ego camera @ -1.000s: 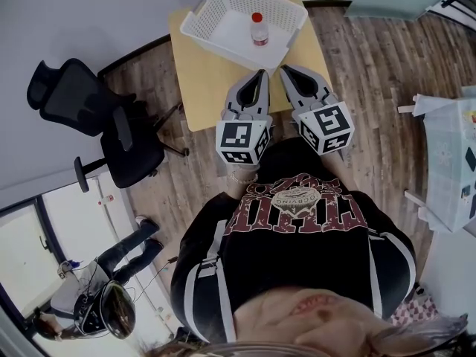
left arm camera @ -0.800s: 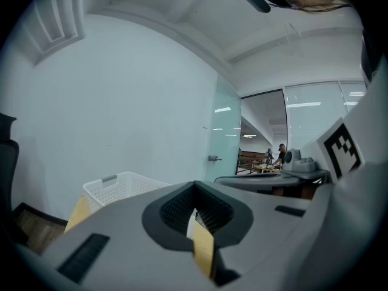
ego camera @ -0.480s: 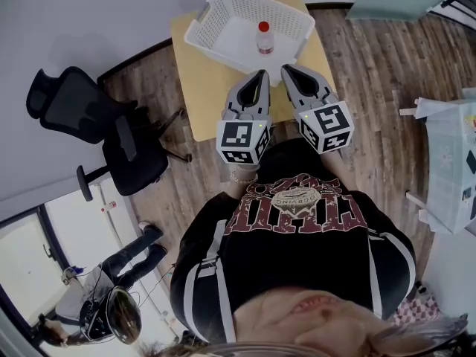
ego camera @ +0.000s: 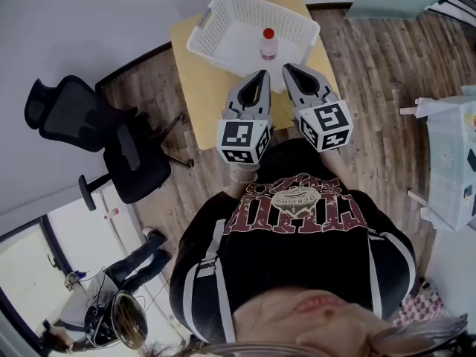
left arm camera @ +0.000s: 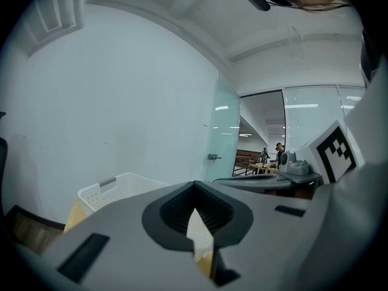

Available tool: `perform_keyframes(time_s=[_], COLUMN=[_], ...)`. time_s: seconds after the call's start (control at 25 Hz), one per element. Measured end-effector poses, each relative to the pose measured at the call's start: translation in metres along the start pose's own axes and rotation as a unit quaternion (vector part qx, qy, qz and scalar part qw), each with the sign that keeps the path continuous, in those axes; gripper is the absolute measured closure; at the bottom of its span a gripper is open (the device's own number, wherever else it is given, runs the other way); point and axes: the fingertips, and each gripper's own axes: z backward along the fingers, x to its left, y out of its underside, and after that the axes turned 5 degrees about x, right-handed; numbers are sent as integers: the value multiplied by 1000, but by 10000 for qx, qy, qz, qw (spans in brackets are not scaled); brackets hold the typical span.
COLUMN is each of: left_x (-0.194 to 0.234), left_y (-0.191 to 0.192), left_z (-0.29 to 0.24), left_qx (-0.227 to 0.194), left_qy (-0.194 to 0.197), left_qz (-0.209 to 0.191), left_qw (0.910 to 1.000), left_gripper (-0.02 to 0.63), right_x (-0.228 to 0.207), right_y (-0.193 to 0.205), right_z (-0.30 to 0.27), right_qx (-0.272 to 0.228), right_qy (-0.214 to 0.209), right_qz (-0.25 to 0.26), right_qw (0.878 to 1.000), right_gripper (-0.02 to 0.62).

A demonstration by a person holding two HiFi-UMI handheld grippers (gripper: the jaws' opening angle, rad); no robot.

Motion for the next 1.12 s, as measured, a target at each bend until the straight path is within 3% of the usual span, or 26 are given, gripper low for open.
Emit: perform_keyframes(time_s=[1.12], left_x=[53], left_y=[-3], left_z=[-25], left_qx=[155], left_qy=[303], left_qz=[-3], left_qw=[9994], left_gripper=[560], right_x=[-23], right_y=[12], right_z=[-80], right_qx=[570], right_qy=[568], right_qz=[44], right_qw=[9967], right_gripper=[577])
